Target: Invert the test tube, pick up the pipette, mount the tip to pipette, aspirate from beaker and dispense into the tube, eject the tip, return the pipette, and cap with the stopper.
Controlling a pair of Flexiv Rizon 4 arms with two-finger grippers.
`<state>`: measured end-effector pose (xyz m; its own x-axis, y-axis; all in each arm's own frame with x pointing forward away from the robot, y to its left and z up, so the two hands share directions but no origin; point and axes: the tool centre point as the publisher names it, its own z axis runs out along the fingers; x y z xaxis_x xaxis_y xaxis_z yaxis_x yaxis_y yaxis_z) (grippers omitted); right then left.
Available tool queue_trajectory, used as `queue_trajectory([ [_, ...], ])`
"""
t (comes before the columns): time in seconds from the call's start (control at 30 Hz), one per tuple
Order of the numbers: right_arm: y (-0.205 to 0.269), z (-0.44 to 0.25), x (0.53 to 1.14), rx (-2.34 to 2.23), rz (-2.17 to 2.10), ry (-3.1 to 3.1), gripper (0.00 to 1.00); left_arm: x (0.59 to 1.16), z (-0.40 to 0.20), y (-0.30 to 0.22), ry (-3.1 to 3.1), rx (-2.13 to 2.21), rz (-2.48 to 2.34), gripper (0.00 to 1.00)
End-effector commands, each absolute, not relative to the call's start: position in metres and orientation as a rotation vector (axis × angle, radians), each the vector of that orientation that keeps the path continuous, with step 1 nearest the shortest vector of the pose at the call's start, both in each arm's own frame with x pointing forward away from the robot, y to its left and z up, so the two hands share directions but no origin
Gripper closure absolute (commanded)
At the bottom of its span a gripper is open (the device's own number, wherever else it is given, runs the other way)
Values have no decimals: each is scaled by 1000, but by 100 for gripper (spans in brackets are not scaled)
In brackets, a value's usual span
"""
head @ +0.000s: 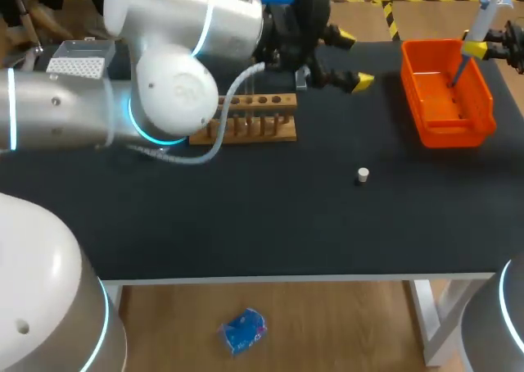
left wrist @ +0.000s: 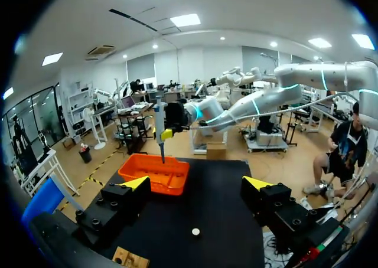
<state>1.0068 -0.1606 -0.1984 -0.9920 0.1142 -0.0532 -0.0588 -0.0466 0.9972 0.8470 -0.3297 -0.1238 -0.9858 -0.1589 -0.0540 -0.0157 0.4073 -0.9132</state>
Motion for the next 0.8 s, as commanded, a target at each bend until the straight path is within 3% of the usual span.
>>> queue_trajectory([
  [0.03, -161, -198, 1007, 58, 2188, 2086, 100, 848, -138, -308, 2426, -57, -1871, 0],
  [0.8, -161, -198, 1007, 58, 2188, 2086, 100, 824, -184, -276, 2370, -220, -1928, 0],
])
